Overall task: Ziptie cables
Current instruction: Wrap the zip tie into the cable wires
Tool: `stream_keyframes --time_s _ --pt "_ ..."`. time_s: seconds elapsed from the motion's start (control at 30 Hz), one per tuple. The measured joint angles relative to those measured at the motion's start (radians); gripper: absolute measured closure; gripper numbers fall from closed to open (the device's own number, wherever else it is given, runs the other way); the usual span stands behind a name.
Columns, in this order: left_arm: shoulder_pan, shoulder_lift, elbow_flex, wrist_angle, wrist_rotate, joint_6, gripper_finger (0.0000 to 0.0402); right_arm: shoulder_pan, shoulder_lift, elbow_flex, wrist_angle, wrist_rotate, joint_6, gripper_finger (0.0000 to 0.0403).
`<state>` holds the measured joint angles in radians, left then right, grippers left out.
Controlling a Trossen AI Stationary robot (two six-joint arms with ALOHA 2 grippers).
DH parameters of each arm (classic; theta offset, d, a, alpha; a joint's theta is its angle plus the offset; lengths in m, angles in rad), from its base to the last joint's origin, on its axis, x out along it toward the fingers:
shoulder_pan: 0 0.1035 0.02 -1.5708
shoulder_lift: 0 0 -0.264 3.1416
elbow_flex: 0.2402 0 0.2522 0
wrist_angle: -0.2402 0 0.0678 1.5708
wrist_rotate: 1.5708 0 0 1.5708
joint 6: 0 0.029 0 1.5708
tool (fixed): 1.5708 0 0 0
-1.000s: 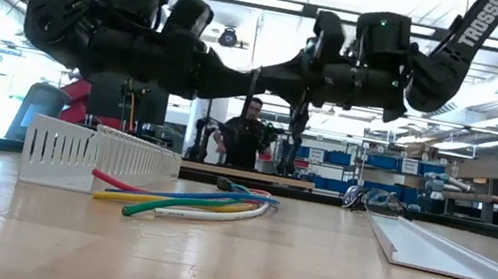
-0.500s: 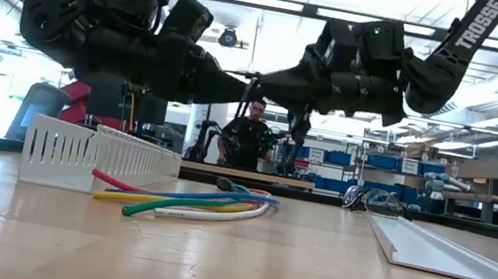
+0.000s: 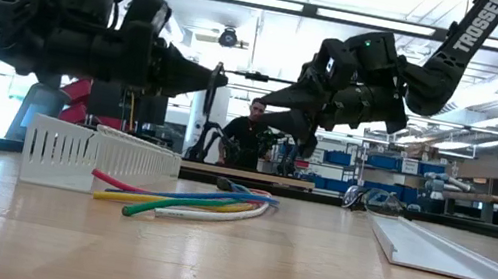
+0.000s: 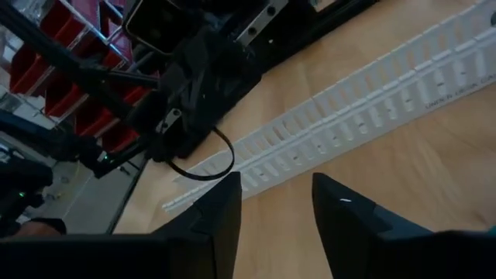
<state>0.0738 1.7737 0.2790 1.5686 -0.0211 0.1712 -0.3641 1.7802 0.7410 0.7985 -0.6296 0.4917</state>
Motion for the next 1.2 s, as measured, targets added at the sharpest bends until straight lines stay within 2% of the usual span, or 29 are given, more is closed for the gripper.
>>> stream_keyframes --time_s 0.1,0.27,0.33,0.47,0.53,0.63,0.73,0.87,0.97,1.2 --pt "0.005 0.0 -0.007 0.001 -0.007 0.007 0.0401 0.001 0.0 0.0 -0.005 0.037 -0.051 0.0256" --pt "0.029 0.0 -0.01 0.001 -0.008 0.008 0.0401 0.024 0.0 0.001 -0.047 0.248 -0.115 0.0263" --pt "0.04 0.0 -0.01 0.001 -0.007 0.009 0.0401 0.037 0.0 0.017 -0.148 0.351 -0.178 0.0272" --pt "0.073 0.0 -0.01 0.002 -0.007 0.008 0.0401 0.075 0.0 0.107 -0.472 0.545 -0.257 0.0291" --pt "0.095 0.0 -0.014 0.003 -0.007 -0.001 0.0401 0.096 0.0 0.16 -0.621 0.6 -0.28 0.03" --pt "0.138 -0.015 -0.041 0.001 0.006 -0.056 0.0401 0.128 0.0 0.225 -0.717 0.631 -0.279 0.0309" --pt "0.186 -0.046 -0.079 0.0 0.073 -0.096 0.0401 0.162 0.0 0.265 -0.747 0.711 -0.266 0.0316" --pt "0.251 -0.095 -0.115 0.003 0.225 -0.123 0.0401 0.186 0.0 0.306 -0.759 0.835 -0.19 0.0324" --pt "0.299 -0.122 -0.133 0.003 0.323 -0.151 0.0401 0.186 0.0 0.327 -0.797 0.844 -0.104 0.0328" --pt "0.352 -0.127 -0.148 -0.006 0.449 -0.191 0.0401 0.18 0.0 0.338 -0.894 0.85 0.025 0.0329"
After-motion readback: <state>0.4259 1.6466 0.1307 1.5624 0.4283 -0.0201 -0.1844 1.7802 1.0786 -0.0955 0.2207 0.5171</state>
